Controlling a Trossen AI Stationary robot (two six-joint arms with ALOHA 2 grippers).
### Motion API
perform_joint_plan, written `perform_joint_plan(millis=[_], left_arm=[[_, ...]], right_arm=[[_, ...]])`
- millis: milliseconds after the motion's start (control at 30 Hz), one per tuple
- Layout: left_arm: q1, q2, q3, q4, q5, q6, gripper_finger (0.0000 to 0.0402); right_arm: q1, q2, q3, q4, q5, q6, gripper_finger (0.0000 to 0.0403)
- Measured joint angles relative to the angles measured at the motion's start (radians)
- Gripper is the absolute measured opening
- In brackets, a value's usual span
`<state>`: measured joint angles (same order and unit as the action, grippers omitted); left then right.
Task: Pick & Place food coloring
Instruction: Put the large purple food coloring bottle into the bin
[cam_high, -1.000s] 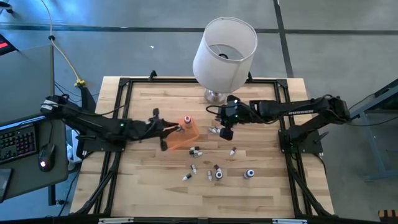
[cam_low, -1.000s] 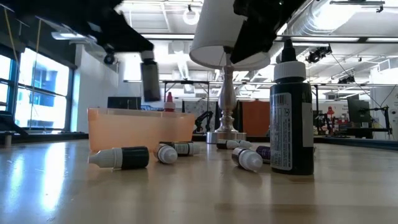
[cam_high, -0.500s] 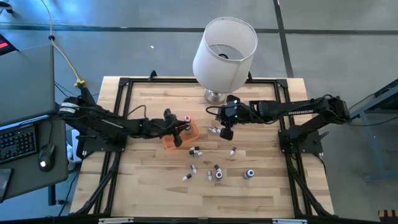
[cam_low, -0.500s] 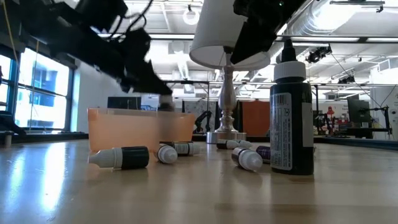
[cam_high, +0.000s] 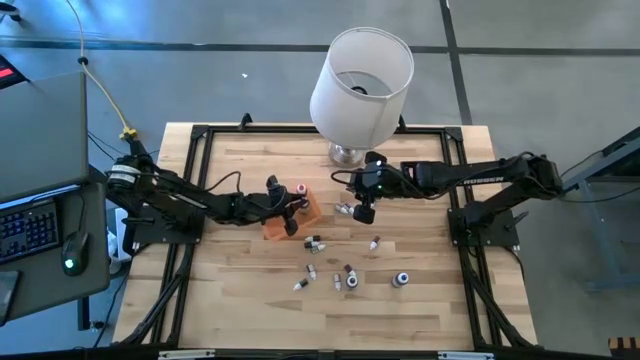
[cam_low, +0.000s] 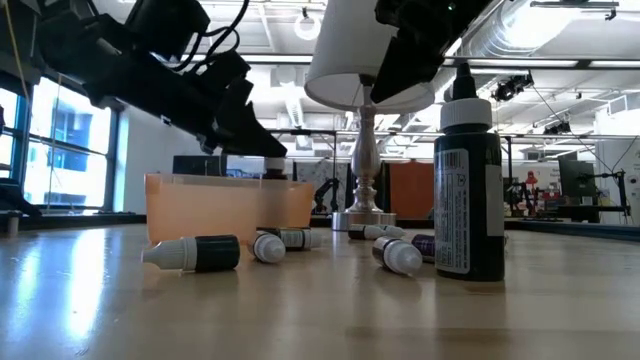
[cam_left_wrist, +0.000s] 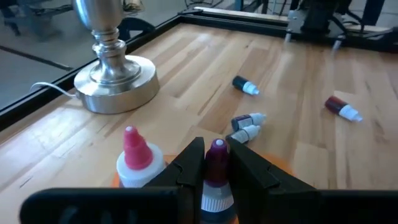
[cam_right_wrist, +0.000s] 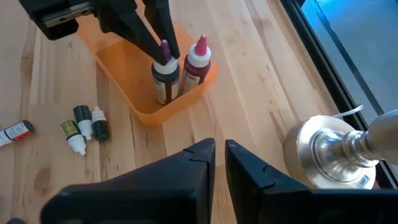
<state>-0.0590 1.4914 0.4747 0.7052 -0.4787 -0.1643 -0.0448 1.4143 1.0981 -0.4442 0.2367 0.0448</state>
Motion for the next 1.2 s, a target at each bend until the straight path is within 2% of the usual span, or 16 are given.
perform_joint_plan(millis=[200,467,733,1200], left_arm=[[0.025,0.0,0.0,0.001,0.01,0.003,0.0057],[0.11,0.0,0.0,0.005,0.201,0.003,0.0058],[0.118,0.0,0.022,-0.001,0.208,0.063,0.0058],[0.118,0.0,0.024,-0.021,0.235,0.066,0.0058]], right_arm=[[0.0,0.0,0.0,0.0,0.0,0.0,0.003],[-0.001,0.0,0.0,0.001,0.0,-0.001,0.0032],[-0.001,0.0,0.0,0.002,0.001,-0.001,0.0032],[0.0,0.001,0.0,0.002,0.043,-0.001,0.0033]])
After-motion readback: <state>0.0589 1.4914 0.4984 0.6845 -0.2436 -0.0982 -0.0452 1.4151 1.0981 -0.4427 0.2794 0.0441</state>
